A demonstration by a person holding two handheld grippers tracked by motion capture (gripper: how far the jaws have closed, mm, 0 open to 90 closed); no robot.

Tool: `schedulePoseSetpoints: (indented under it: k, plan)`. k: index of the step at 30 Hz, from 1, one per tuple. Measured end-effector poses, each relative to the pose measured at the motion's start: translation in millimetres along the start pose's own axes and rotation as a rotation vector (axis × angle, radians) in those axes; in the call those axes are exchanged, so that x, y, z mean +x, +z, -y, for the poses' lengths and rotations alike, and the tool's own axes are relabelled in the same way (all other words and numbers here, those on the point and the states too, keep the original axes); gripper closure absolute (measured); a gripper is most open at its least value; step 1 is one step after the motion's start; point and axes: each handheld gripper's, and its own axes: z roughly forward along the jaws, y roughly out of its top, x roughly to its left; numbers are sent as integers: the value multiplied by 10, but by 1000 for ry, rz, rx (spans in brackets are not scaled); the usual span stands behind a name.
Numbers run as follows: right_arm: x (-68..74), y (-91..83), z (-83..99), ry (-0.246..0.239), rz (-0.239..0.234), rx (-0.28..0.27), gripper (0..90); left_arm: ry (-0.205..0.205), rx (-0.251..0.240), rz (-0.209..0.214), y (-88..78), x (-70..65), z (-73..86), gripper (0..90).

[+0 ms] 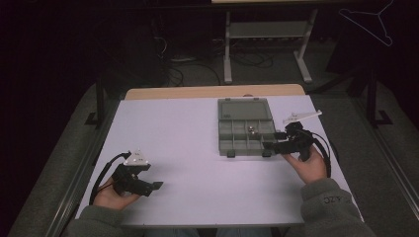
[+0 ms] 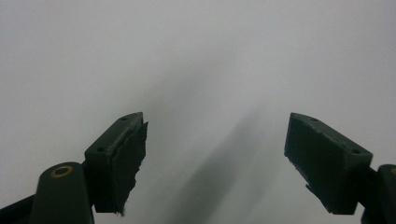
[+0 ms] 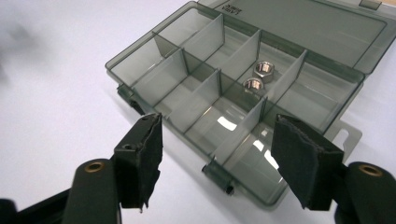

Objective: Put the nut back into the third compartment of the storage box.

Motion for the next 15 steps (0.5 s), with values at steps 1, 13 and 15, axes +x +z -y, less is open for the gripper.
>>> schedulePoseSetpoints:
  k: [1, 13, 15]
  plan:
    - [9, -13, 18, 3, -1, 2, 320, -1, 0, -1, -1, -1, 0, 200]
    - [59, -124, 263, 11, -3, -44, 272, -15, -1, 1, -10, -17, 16, 200]
    - [64, -131, 306, 15, -2, -42, 265, -13, -1, 0, -11, -19, 18, 199]
